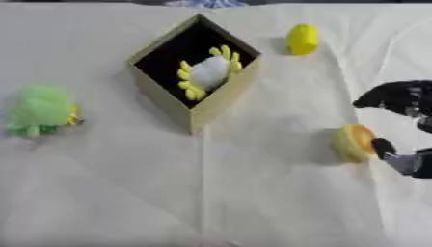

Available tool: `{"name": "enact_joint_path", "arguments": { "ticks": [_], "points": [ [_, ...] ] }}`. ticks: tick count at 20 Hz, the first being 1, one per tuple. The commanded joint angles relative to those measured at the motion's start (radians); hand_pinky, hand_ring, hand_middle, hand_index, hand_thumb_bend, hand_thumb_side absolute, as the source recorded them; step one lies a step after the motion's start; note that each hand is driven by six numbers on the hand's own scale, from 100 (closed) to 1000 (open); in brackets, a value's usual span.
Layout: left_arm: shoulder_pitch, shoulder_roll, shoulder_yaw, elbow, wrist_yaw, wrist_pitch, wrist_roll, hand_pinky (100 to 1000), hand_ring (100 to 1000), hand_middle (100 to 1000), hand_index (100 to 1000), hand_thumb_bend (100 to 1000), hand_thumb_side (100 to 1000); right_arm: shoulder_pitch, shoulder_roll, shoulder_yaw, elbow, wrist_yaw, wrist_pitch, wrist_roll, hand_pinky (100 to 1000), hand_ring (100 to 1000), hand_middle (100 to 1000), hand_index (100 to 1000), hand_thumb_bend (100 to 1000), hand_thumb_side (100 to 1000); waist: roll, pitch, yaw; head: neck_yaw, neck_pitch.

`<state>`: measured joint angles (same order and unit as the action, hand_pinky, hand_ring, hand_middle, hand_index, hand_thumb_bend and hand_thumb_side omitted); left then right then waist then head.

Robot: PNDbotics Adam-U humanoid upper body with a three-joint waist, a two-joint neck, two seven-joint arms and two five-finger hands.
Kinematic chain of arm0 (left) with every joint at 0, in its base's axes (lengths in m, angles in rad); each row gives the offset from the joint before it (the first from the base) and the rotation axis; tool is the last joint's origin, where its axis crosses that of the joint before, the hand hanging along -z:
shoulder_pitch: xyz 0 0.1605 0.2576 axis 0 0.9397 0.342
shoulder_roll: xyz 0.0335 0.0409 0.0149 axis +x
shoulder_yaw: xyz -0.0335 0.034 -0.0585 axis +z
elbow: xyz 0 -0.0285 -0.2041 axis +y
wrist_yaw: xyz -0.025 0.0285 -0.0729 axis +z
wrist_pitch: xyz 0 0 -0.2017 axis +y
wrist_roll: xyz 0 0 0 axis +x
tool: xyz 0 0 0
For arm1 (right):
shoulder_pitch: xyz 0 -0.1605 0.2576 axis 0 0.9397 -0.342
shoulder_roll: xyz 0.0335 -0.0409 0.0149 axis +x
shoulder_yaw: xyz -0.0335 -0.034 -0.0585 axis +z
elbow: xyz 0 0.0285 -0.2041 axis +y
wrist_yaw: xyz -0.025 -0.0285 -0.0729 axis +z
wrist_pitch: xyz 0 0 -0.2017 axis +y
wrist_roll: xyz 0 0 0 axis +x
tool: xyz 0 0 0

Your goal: Pick up objects on the table and place them in the box.

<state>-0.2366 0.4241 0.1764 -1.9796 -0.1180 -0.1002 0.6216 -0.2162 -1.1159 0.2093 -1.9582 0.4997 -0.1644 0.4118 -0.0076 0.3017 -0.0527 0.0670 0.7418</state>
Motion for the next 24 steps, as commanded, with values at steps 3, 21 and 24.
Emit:
{"name": "enact_joint_path", "arguments": {
  "ticks": [3,21,24],
  "points": [
    [-0.009,0.033,0.003,-0.020,0.000,0.003,-0.001,790,713,676,805,329,584,-0.011,-0.027,0.007,0.031,-0.019,0.003,0.009,923,951,886,943,100,508,0.004,-0.010,0.006,-0.010,-0.015],
    [-0.018,0.030,0.001,-0.020,0.010,0.006,-0.001,789,715,677,805,321,586,-0.005,0.020,0.029,0.158,0.031,0.025,-0.004,921,957,894,948,100,619,0.022,0.008,0.033,-0.016,-0.031],
    [-0.019,0.029,0.000,-0.020,0.011,0.007,-0.002,789,715,677,805,318,587,-0.004,0.028,0.029,0.179,0.044,0.028,-0.004,921,960,899,955,100,671,0.024,0.011,0.038,-0.016,-0.034]
  ]
}}
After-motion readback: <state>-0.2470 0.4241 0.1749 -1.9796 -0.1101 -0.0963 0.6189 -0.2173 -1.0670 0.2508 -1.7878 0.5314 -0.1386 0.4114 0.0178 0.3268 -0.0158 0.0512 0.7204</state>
